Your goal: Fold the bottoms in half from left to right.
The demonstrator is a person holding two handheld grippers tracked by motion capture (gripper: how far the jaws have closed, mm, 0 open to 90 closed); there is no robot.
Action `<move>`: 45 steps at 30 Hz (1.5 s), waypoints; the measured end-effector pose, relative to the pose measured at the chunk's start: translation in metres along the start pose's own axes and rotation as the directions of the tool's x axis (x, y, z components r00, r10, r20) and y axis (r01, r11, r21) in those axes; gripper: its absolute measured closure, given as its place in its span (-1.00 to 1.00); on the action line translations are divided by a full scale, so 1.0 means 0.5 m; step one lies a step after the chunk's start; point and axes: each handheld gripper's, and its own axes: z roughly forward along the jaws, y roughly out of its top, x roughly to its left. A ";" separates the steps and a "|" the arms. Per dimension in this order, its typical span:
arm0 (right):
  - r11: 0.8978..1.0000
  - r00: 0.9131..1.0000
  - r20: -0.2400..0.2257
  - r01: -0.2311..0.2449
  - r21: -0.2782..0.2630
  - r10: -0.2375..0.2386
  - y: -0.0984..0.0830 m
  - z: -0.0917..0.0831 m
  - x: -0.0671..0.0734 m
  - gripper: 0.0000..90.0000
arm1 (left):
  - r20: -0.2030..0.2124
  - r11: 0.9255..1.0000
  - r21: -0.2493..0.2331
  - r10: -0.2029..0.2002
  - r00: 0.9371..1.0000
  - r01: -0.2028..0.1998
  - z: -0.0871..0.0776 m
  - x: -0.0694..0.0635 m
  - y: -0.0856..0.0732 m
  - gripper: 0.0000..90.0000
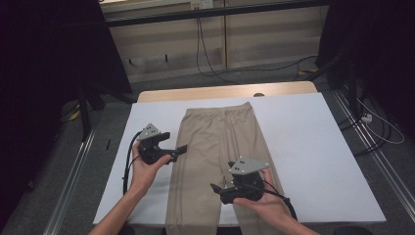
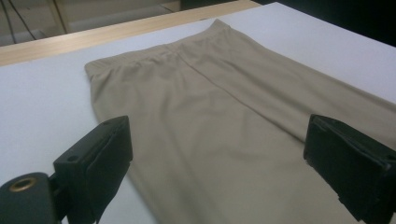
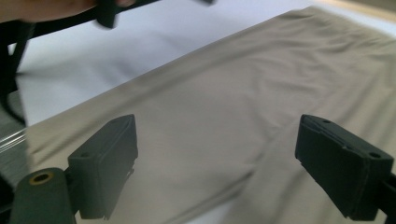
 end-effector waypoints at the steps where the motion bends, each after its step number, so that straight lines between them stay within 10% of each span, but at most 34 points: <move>1: 1.000 1.000 -0.012 -0.001 0.016 0.001 0.005 0.004 0.004 -0.70 | -0.014 1.000 0.001 0.006 1.000 -0.006 0.008 0.007 0.010 -0.81; 19: 0.987 0.993 -0.103 0.074 0.143 -0.060 0.080 0.124 0.071 -0.60 | -0.075 0.998 0.002 -0.070 0.995 0.070 0.101 0.089 0.055 -0.77; 25: 0.982 0.990 -0.135 0.068 0.174 -0.045 0.085 0.168 0.101 -0.65 | -0.131 0.992 -0.040 -0.120 0.984 0.116 0.121 0.129 0.046 -0.79; 36: 0.972 0.981 -0.180 0.112 0.206 -0.074 0.051 0.240 0.185 0.26 | -0.144 0.992 -0.004 -0.129 0.981 0.129 0.116 0.150 0.029 -0.81; 45: 0.974 0.984 -0.173 0.085 0.210 -0.048 0.038 0.243 0.207 0.17 | -0.142 0.993 0.018 -0.113 0.983 0.117 0.125 0.140 0.028 -0.79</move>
